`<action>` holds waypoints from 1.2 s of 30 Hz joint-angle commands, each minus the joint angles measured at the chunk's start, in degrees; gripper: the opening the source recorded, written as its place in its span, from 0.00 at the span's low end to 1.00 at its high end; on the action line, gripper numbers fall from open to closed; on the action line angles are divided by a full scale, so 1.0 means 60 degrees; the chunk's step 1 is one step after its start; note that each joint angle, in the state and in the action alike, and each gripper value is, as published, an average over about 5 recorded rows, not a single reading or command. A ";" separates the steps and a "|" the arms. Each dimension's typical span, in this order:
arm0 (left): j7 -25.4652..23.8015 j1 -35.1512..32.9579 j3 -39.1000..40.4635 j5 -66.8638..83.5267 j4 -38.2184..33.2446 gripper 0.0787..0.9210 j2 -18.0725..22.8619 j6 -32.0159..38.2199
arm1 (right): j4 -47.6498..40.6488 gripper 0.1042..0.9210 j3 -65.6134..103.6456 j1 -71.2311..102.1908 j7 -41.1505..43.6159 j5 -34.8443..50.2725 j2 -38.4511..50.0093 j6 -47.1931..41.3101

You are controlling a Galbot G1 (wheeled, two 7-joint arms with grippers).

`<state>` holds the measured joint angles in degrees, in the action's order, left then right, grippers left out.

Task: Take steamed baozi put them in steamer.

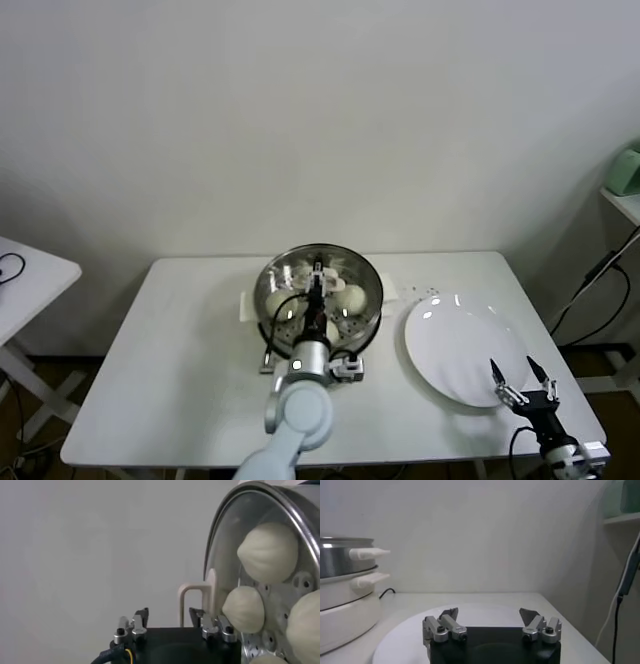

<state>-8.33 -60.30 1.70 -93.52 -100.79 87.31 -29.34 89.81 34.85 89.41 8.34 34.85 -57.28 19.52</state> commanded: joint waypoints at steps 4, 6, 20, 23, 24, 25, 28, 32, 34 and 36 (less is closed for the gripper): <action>0.0033 -0.0147 -0.0045 0.0202 -0.0290 0.75 -0.0132 0.0027 | -0.0047 0.88 -0.0005 -0.0047 0.0013 -0.0018 -0.0025 -0.0007; 0.0032 -0.0186 -0.0047 0.0267 -0.0427 0.82 -0.0173 0.0039 | -0.0061 0.88 -0.0011 -0.0063 0.0016 -0.0021 -0.0027 -0.0009; 0.0061 -0.0280 0.0004 0.0792 -0.0997 0.88 -0.0400 0.0134 | -0.0151 0.88 -0.0045 -0.0133 0.0051 -0.0053 -0.0046 -0.0037; 0.0064 -0.0392 0.0005 0.0933 -0.1255 0.88 -0.0541 0.0161 | -0.0179 0.88 -0.0043 -0.0145 0.0064 -0.0047 -0.0042 -0.0038; 0.0077 -0.0428 -0.0003 0.1008 -0.1354 0.88 -0.0593 0.0178 | -0.0192 0.88 -0.0045 -0.0150 0.0067 -0.0046 -0.0043 -0.0038; 0.0091 -0.0460 -0.0015 0.1078 -0.1437 0.88 -0.0640 0.0196 | -0.0206 0.88 -0.0049 -0.0156 0.0072 -0.0046 -0.0046 -0.0038; 0.0125 -0.0544 -0.0070 0.1305 -0.1742 0.88 -0.0797 0.0251 | -0.0238 0.88 -0.0064 -0.0164 0.0086 -0.0053 -0.0065 -0.0040; 0.0121 -0.0693 -0.0161 0.1607 -0.2178 0.88 -0.1051 0.0312 | -0.0251 0.88 -0.0082 -0.0163 0.0106 -0.0070 -0.0087 -0.0057; 0.0119 -0.0850 -0.0202 0.1799 -0.2431 0.88 -0.1240 0.0327 | -0.0257 0.88 -0.0084 -0.0166 0.0121 -0.0078 -0.0090 -0.0074; 0.0122 -0.1068 -0.0241 0.2009 -0.2660 0.88 -0.1470 0.0335 | -0.0262 0.88 -0.0085 -0.0176 0.0138 -0.0083 -0.0087 -0.0089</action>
<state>-7.84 -64.07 0.73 -85.74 -110.52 82.21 -27.62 88.32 34.35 88.41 9.04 34.41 -57.78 19.13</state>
